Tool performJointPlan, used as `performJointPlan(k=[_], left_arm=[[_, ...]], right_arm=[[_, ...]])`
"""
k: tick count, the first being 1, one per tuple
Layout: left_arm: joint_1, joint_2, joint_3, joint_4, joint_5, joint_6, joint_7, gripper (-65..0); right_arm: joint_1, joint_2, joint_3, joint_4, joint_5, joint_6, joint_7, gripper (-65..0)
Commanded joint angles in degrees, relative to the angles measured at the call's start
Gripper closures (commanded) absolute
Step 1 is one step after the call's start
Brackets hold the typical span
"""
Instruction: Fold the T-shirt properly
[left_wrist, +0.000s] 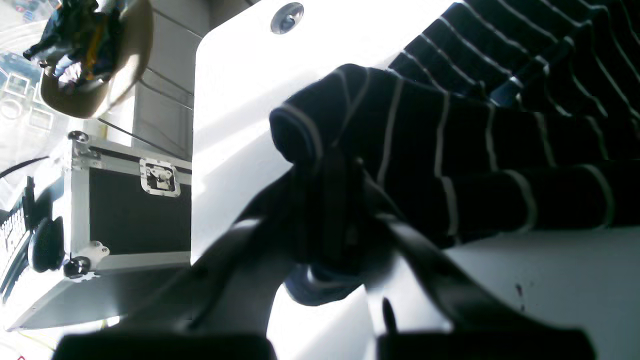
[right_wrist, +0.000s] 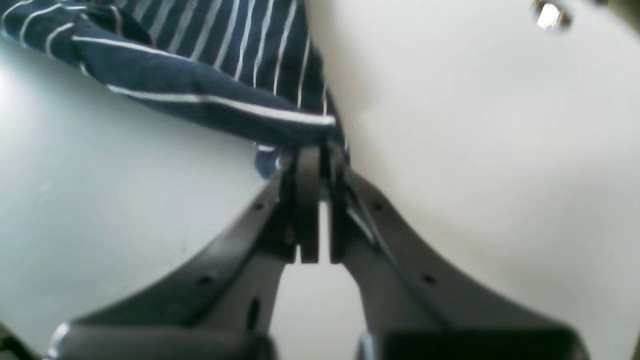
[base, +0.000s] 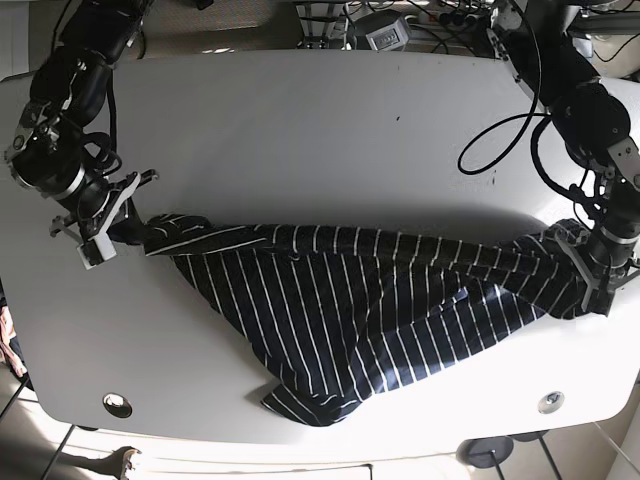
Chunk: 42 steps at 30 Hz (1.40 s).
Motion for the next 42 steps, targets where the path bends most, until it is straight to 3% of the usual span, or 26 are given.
performJointPlan(k=[1, 6, 13, 14, 18, 21, 27, 31, 39, 42], left_arm=[[3.12, 0.34, -2.93, 1.41, -0.01, 0.40, -1.48, 0.0], [11.91, 2.80, -8.12, 1.50, 0.08, 0.40, -1.48, 0.0], [21.23, 2.45, -8.38, 1.41, 0.17, 0.40, -1.83, 0.0], [21.58, 2.19, -8.64, 1.32, 0.26, 0.40, -1.83, 0.0], [21.49, 1.40, -10.05, 1.32, 0.17, 0.40, -1.83, 0.0], [21.23, 1.31, -10.05, 1.32, 0.17, 0.40, -1.83, 0.0], [24.31, -0.01, -10.23, 1.32, 0.43, 0.40, -1.74, 0.0], [25.18, -0.98, -16.47, 1.15, 0.26, 0.40, -1.48, 0.0], [27.03, -1.24, -16.82, 1.24, 0.35, 0.40, -1.74, 0.0], [26.94, -0.98, -16.56, 1.24, 0.26, 0.40, -1.74, 0.0]], right_arm=[[-2.52, -0.37, 0.76, 1.16, 0.87, -0.10, 2.35, -1.7], [-11.93, -0.90, 0.94, 1.16, 0.78, -0.10, 7.45, -1.7], [-17.73, -2.13, 0.76, 0.90, 1.22, -0.10, 7.89, -4.3], [-16.24, -3.54, 0.85, 0.81, 0.69, -0.10, 7.97, -10.8], [-11.58, -5.29, 0.41, -3.15, 0.69, -0.10, 7.89, -46.6], [-6.30, -5.91, 0.85, -10.80, -0.27, -0.10, 8.68, -63.6], [1.61, -5.91, 0.50, -22.66, -9.85, -0.10, 13.51, -62.0], [5.56, -5.91, 0.41, -30.31, -9.77, -0.10, 15.54, -62.0], [6.44, -6.35, -4.86, -33.04, -9.50, -0.10, 17.56, -62.0], [6.27, -8.28, -6.01, -33.04, -9.59, -0.10, 17.56, -62.0]])
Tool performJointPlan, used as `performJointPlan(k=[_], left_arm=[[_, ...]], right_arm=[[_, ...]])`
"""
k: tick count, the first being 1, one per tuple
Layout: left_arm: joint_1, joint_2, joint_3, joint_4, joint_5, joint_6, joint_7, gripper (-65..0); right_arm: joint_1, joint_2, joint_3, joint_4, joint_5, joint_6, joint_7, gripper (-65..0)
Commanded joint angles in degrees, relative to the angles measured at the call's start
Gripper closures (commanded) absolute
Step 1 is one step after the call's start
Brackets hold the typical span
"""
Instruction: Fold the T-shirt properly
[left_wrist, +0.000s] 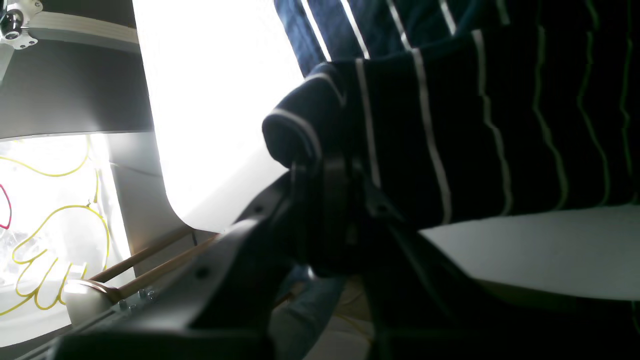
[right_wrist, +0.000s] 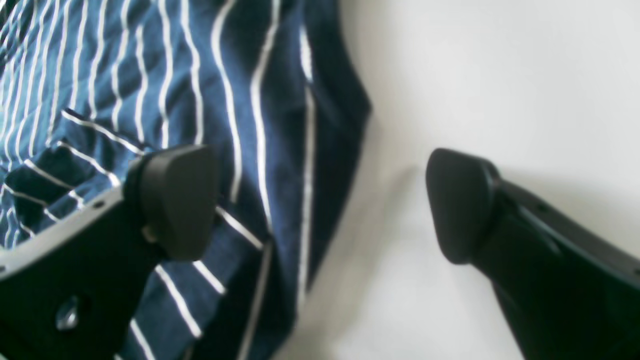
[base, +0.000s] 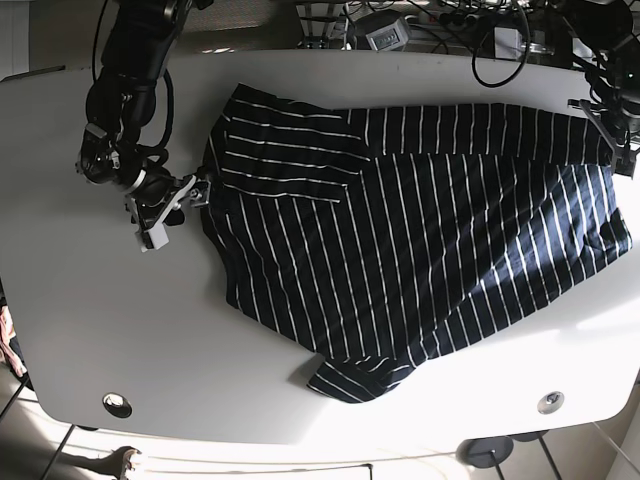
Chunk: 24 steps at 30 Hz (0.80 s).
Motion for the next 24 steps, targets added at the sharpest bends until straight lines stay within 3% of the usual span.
performJointPlan(k=[1, 7, 8, 10, 13, 15, 18, 24], left_arm=[[-0.23, -0.91, -0.10, 1.02, -0.09, 0.34, -0.67, 0.0], [0.04, -1.17, -0.54, 1.02, 0.00, 0.34, -0.59, 0.0], [0.04, -1.17, -0.54, 1.02, 0.00, 0.34, -0.59, 0.0], [0.13, -1.17, -0.54, 1.02, 0.00, 0.34, -0.59, 0.0], [0.04, -1.17, -0.54, 1.02, 0.00, 0.34, -0.59, 0.0], [0.04, -1.09, -0.54, 1.02, -0.09, 0.34, -0.50, 0.0], [0.04, -1.00, -0.10, 1.11, -0.18, 0.34, -0.41, -0.1], [0.30, -0.82, 3.16, 0.84, 0.00, 0.34, 0.29, -33.9]], right_arm=[[-0.10, -0.94, -0.30, 0.64, 0.31, 0.08, -0.21, -62.0], [-0.18, -2.96, -0.39, 0.64, 0.13, 0.08, -0.04, -61.4], [-0.10, -2.96, -0.39, 0.64, 0.05, 0.08, 0.05, -58.0], [-0.10, -2.96, -0.39, 0.56, 0.05, 0.08, 1.46, -40.3], [-0.10, -2.70, -0.39, 0.56, 0.05, 0.08, 2.60, -1.9], [-0.45, -2.61, -0.04, 0.64, 0.05, 0.08, 2.60, -4.9], [-0.80, 0.03, 0.22, 0.64, 0.22, 0.08, 2.78, -1.7], [-4.58, 2.31, 7.17, 1.08, 0.49, 0.08, 3.92, -1.9]])
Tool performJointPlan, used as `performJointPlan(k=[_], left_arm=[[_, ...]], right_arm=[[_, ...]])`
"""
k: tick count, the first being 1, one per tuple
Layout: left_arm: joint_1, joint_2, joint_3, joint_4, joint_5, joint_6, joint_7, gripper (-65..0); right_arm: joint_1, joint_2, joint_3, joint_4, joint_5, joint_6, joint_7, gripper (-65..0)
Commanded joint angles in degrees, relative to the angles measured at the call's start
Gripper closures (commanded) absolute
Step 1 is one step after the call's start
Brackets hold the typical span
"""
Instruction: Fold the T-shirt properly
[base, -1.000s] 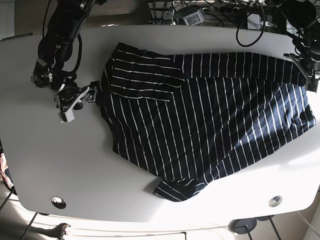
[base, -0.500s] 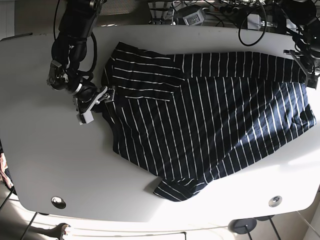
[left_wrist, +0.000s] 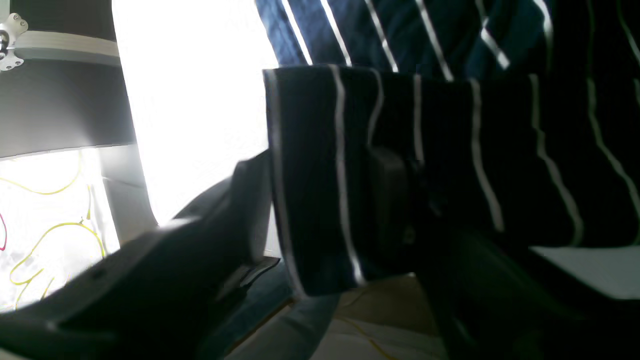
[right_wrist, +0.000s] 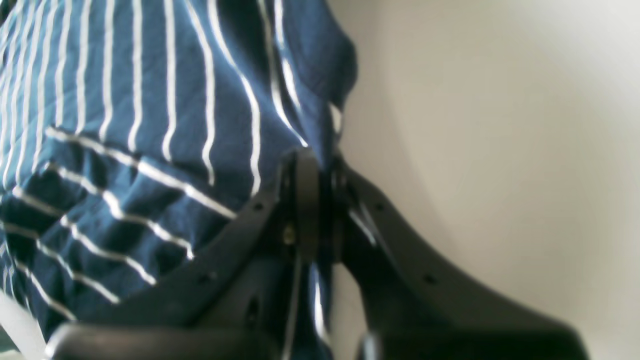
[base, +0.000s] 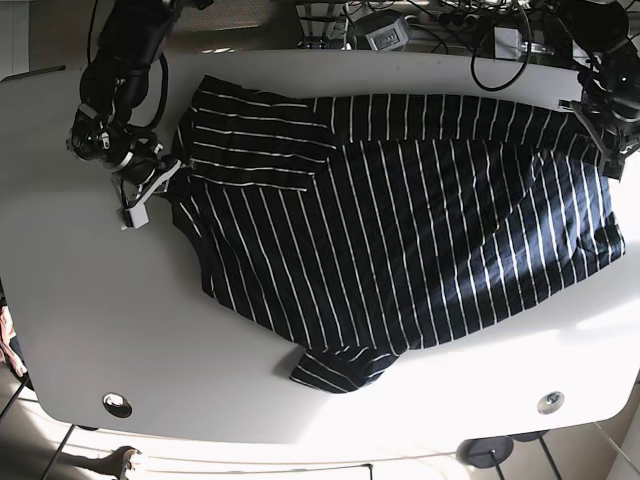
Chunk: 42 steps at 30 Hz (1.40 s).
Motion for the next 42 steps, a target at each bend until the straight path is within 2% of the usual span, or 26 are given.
performJointPlan(k=[1, 4, 12, 15, 17, 20, 23, 26, 31, 35, 38, 42], left_arm=[[0.63, -1.02, -0.27, 0.84, 0.28, 0.38, 0.82, -34.6], [1.16, -1.20, 0.43, 0.84, 0.19, 0.38, 1.26, -34.6], [3.18, -1.11, -1.24, 1.19, -0.07, 0.38, 1.26, -34.7], [3.18, -1.37, -1.59, 1.19, -7.63, 0.38, 1.26, -34.7], [3.18, -1.99, -1.77, 1.19, -12.82, 0.38, 1.26, -34.6], [2.04, -2.34, -2.21, 1.19, -18.97, 0.38, 1.26, -34.4], [-2.36, -1.28, -4.67, 0.75, -20.91, 0.38, 1.26, -34.4], [-7.89, -0.58, -4.67, 0.67, -18.80, 0.38, 1.26, -34.4], [-17.74, -0.76, -4.93, -6.54, -10.89, 0.38, 1.09, -34.9], [-24.25, -0.84, -5.02, -11.03, -1.83, 0.38, 1.09, -34.6], [-25.92, -0.76, -5.02, -11.90, -0.07, 0.38, 1.09, -34.6], [-25.57, -0.58, -4.93, -11.90, -0.07, 0.38, 1.09, -34.6]], right_arm=[[-1.11, 1.20, 2.30, 2.01, 0.99, 0.34, 0.88, -1.9], [-6.12, 2.61, 4.59, 5.61, 1.08, 0.34, 0.88, -2.2], [-10.08, 2.52, 4.68, 8.78, 1.08, 0.34, 1.23, -2.7], [-9.99, 2.61, 4.68, 8.86, 1.08, 0.34, 1.23, -4.3], [-9.81, 2.61, 4.68, 8.86, 1.08, 0.34, 1.23, -13.0], [-9.81, 2.52, 4.59, 10.27, 1.08, 0.34, 1.23, -32.5], [-9.81, 2.25, 4.59, 13.26, 1.08, 0.34, 1.23, -40.9], [-7.88, 2.34, 4.24, 13.79, 0.72, 0.34, 1.15, -43.0], [0.03, 2.69, 3.97, 11.41, -0.51, 0.34, 0.88, -43.1], [10.23, 2.69, 0.19, 3.50, -8.77, 0.34, 1.32, -43.1], [17.18, 2.78, -1.04, -5.73, -10.53, 0.34, 1.85, -43.1], [25.44, 4.54, -1.65, -21.38, -10.79, 0.34, 7.83, -43.1]])
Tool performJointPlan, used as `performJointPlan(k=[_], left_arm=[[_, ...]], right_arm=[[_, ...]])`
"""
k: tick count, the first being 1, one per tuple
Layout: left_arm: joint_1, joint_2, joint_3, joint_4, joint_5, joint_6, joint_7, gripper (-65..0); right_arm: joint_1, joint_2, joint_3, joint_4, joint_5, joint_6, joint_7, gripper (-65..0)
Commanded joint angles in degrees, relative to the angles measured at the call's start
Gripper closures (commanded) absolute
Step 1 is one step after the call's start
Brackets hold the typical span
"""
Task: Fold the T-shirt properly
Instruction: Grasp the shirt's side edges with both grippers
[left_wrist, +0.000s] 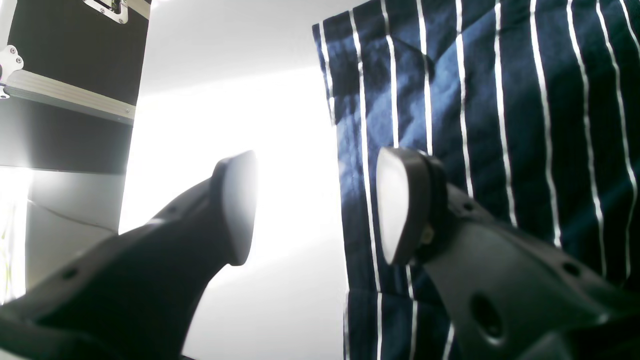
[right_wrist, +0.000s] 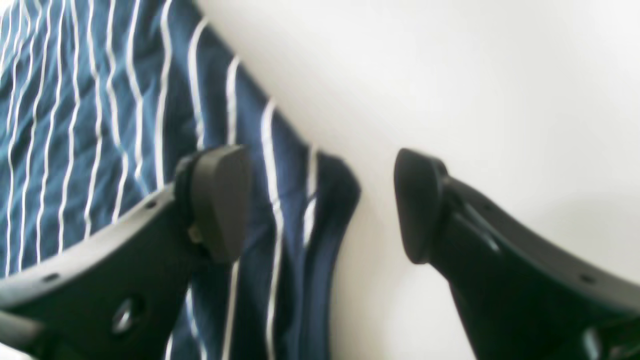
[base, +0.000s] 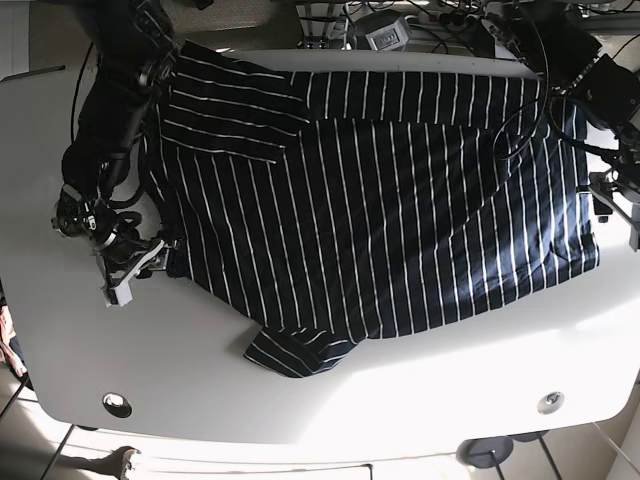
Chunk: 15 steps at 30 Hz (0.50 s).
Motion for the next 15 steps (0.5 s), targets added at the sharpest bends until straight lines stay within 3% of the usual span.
performJointPlan(k=[1, 5, 8, 11, 15], left_arm=[[-0.76, -1.17, -0.21, 0.71, -0.29, 0.32, -1.01, -34.6], [-0.76, -1.35, -0.39, 0.62, -0.03, 0.32, -1.01, -34.6], [-0.76, -1.52, -0.39, 0.62, -0.03, 0.32, -1.01, -34.7], [-0.76, -1.61, -0.39, 0.53, -0.03, 0.32, -1.01, -35.1], [-1.20, -2.75, -0.39, -1.40, -0.03, 5.99, -1.01, -35.1]], right_arm=[[4.66, 1.59, -1.05, -5.99, 0.79, 0.32, 3.22, -43.1], [6.86, 2.21, -5.44, -16.80, 1.32, 0.32, 9.99, -43.1], [6.33, -0.25, -5.97, -16.98, 1.06, 0.32, 10.43, -43.1], [5.63, -0.87, -5.97, -17.07, 1.06, 0.32, 10.34, -42.5], [4.93, -1.04, -6.06, -17.07, 1.23, 0.32, 10.52, -39.6]])
